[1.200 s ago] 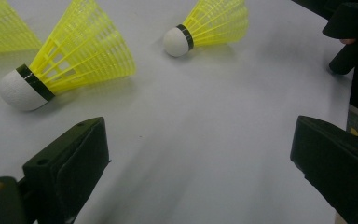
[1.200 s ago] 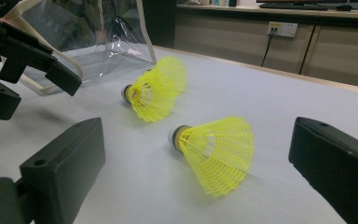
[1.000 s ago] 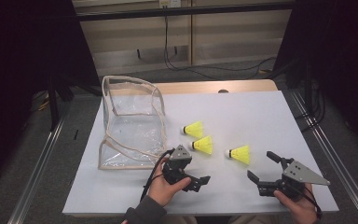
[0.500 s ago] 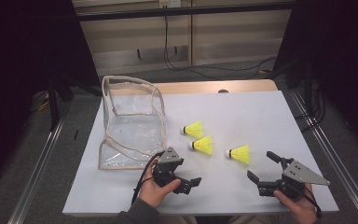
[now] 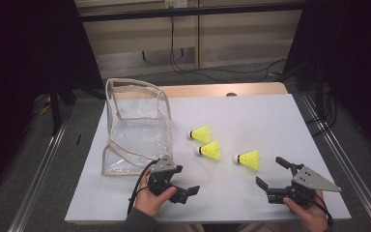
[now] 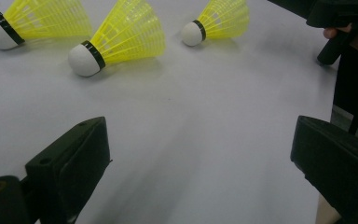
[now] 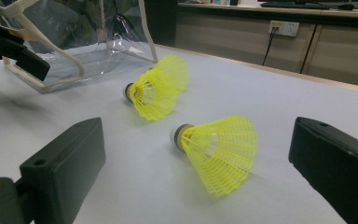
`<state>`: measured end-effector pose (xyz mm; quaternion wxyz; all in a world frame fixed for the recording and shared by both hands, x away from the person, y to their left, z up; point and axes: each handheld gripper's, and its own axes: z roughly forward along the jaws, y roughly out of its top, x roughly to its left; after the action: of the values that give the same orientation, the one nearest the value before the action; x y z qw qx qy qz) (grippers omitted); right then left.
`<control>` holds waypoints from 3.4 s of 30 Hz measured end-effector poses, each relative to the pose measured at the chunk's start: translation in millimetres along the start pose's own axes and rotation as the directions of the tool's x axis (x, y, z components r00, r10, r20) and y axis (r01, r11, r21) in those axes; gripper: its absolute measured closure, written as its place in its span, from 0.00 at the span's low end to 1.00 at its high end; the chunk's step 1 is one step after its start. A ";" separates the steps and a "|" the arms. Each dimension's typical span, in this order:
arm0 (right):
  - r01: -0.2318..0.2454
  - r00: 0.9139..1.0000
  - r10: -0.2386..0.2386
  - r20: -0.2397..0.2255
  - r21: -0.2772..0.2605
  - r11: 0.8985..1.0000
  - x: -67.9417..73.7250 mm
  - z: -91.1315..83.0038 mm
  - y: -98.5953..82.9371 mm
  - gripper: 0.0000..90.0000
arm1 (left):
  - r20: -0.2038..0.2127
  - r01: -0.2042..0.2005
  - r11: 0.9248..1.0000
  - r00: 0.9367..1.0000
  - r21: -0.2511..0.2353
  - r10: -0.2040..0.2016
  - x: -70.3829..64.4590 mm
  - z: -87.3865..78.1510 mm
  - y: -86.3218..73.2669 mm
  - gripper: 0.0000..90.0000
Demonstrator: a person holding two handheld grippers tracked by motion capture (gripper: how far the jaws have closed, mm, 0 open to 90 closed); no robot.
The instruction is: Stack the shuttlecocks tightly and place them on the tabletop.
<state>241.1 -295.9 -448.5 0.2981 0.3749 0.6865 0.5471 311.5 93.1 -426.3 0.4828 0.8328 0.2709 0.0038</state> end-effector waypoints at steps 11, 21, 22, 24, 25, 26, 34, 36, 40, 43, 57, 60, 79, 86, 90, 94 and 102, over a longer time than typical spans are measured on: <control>-0.003 1.000 0.003 -0.004 -0.002 1.000 -0.2 0.2 -0.2 0.03 | -0.012 -0.010 1.000 1.000 -0.002 0.010 3.1 -10.4 -6.8 0.05; -0.001 1.000 0.001 -0.004 0.001 1.000 0.1 0.6 -0.1 0.03 | -0.012 -0.003 1.000 1.000 -0.031 0.003 8.2 -20.0 -11.9 0.05; 0.001 1.000 -0.001 -0.004 0.001 1.000 0.0 0.6 -0.1 0.03 | -0.015 -0.001 0.999 1.000 -0.033 0.000 8.8 -21.3 -12.3 0.04; -0.001 1.000 0.001 -0.004 0.001 1.000 0.2 0.6 0.0 0.03 | -0.019 0.004 0.999 1.000 -0.042 -0.005 9.0 -23.5 -13.2 0.04; 0.000 1.000 0.000 -0.004 0.001 1.000 0.2 0.7 0.0 0.03 | -0.020 0.002 0.999 1.000 -0.043 -0.003 9.5 -24.5 -13.5 0.04; -0.001 1.000 0.001 -0.004 0.002 1.000 0.3 0.8 0.0 0.03 | -0.022 0.000 0.999 1.000 -0.040 -0.001 9.8 -25.7 -13.6 0.04; 0.000 1.000 0.000 -0.003 0.006 1.000 0.6 0.7 0.2 0.03 | -0.032 0.002 0.999 0.999 -0.054 -0.004 11.5 -32.5 -16.4 0.04; 0.003 1.000 -0.003 -0.003 0.005 1.000 0.2 0.7 0.4 0.03 | -0.035 0.005 0.998 0.999 -0.063 -0.007 12.3 -35.0 -17.4 0.04; 0.001 1.000 -0.001 0.001 0.006 1.000 -0.8 -0.5 1.0 0.04 | -0.039 0.008 0.998 0.999 -0.070 -0.010 13.7 -38.2 -18.2 0.04; 0.001 1.000 -0.001 0.005 -0.002 1.000 -2.2 -1.3 1.3 0.03 | -0.046 0.011 0.997 0.999 -0.078 -0.014 15.4 -40.5 -18.9 0.04; 0.002 1.000 -0.002 0.006 0.004 1.000 -3.4 -2.8 0.2 0.04 | -0.080 0.021 0.994 0.996 -0.105 -0.029 22.4 -53.8 -21.6 0.04; 0.000 1.000 0.000 0.008 0.003 1.000 -3.4 -2.3 0.9 0.04 | -0.079 0.019 0.994 0.996 -0.104 -0.028 23.5 -55.8 -22.5 0.04; 0.008 1.000 -0.008 0.020 0.006 1.000 -4.4 -0.6 2.4 0.03 | -0.092 0.023 0.994 0.995 -0.106 -0.032 33.4 -69.6 -28.2 0.04; 0.013 1.000 -0.013 0.018 0.003 1.000 -5.8 1.0 3.1 0.03 | -0.093 0.009 0.993 0.995 -0.116 -0.020 37.2 -73.7 -30.9 0.04; 0.022 1.000 -0.022 0.013 0.003 1.000 -4.6 1.7 4.6 0.03 | -0.105 0.011 0.993 0.994 -0.120 -0.024 42.2 -77.7 -33.4 0.04; 0.024 1.000 -0.024 0.013 0.008 1.000 -4.5 1.9 4.2 0.04 | -0.124 0.007 0.993 0.992 -0.122 -0.023 48.2 -82.2 -36.0 0.04; 0.027 1.000 -0.027 0.008 0.006 1.000 -4.3 3.0 4.8 0.03 | -0.145 0.016 0.990 0.989 -0.142 -0.037 54.6 -87.4 -40.3 0.04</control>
<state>246.9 -297.4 -444.5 0.3070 0.3686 0.6918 0.5396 316.6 203.7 -426.1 0.5188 0.7904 0.3161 0.0781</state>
